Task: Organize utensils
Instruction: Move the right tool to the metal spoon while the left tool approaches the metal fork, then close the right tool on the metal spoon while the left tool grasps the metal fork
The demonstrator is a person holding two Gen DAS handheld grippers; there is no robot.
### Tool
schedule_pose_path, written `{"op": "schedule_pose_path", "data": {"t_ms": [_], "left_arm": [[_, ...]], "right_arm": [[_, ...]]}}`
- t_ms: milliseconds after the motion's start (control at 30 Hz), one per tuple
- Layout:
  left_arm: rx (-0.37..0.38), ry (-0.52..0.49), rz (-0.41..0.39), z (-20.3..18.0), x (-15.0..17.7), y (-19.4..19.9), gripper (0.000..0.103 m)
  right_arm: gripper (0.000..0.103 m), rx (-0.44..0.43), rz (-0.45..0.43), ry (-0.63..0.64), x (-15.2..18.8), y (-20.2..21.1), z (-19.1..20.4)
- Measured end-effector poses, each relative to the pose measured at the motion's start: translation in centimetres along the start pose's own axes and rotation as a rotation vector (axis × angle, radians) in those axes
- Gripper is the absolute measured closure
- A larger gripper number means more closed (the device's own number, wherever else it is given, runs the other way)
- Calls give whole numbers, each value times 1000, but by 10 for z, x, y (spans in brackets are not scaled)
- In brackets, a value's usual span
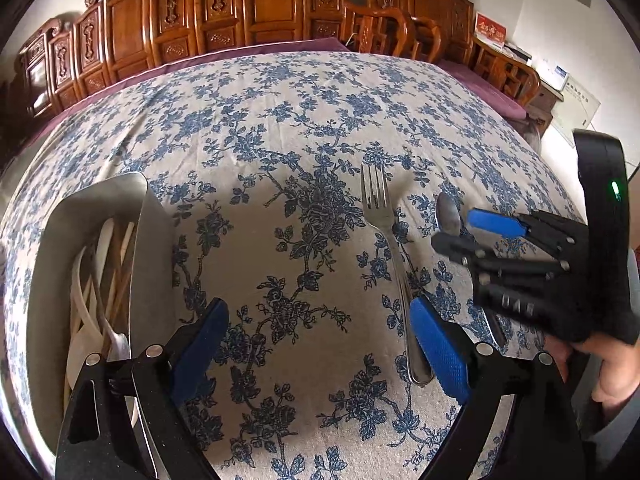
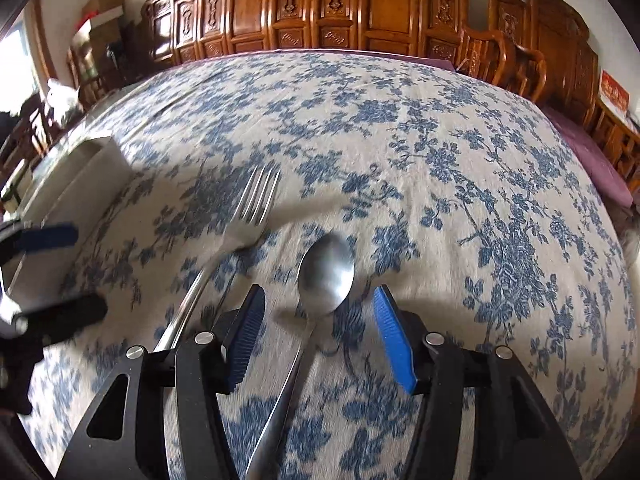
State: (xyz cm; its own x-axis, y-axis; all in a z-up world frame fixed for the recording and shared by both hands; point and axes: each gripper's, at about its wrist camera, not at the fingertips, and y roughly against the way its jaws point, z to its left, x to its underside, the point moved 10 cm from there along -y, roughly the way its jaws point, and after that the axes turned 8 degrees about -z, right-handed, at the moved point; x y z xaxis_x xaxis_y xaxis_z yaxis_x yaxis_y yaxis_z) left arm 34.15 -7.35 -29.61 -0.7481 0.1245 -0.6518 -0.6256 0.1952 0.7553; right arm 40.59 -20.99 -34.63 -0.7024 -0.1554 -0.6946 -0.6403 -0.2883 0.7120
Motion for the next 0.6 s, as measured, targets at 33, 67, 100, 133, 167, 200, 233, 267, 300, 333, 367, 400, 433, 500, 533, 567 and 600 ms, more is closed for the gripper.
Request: {"op": "schedule_pose_path", "data": {"t_ms": [33, 67, 100, 133, 167, 200, 233, 267, 300, 333, 367, 400, 433, 500, 533, 567, 600], "left_arm": [[2, 1, 0, 0, 0, 0, 15], [3, 0, 1, 0, 1, 1, 15], [3, -1, 1, -1, 1, 1, 15], [4, -2, 1, -1, 1, 1, 15], [4, -2, 2, -1, 1, 0, 15], [4, -2, 2, -2, 1, 0, 15], [4, -2, 3, -2, 2, -1, 15], [4, -1, 5, -2, 2, -1, 15], [4, -1, 6, -3, 3, -1, 15], [4, -2, 7, -3, 3, -2, 15], [4, -3, 7, -3, 3, -2, 15], [2, -6, 8, -3, 3, -2, 15], [0, -6, 10, -3, 3, -3, 15], [-3, -3, 11, -2, 3, -4, 15], [-4, -1, 11, -1, 3, -5, 15], [-5, 0, 11, -1, 3, -5, 15], [-6, 0, 12, 0, 3, -5, 15]], "right_arm": [[45, -15, -6, -20, -3, 0, -2], [45, -20, -7, -34, -4, 0, -5], [47, -19, -8, -42, -5, 1, -7], [51, -18, -11, -51, -6, 1, -10], [55, -23, -10, -58, -6, 0, -12], [55, -27, -8, -62, -6, -1, -13], [56, -27, -13, -58, -6, -2, -14], [58, -23, -14, -51, -7, -2, -15], [59, -18, -15, -44, -7, -3, -15], [59, -15, -16, -40, -7, -3, -14], [59, -9, -16, -28, -7, -4, -13], [59, -2, -17, -16, -8, -5, -12], [59, 7, -17, 2, -8, -6, -10], [59, 18, -17, 30, -7, -7, -6], [59, 22, -14, 47, -7, -8, -3], [59, 24, -13, 59, -6, -8, -1], [59, 30, -11, 78, -6, -8, 2]]}}
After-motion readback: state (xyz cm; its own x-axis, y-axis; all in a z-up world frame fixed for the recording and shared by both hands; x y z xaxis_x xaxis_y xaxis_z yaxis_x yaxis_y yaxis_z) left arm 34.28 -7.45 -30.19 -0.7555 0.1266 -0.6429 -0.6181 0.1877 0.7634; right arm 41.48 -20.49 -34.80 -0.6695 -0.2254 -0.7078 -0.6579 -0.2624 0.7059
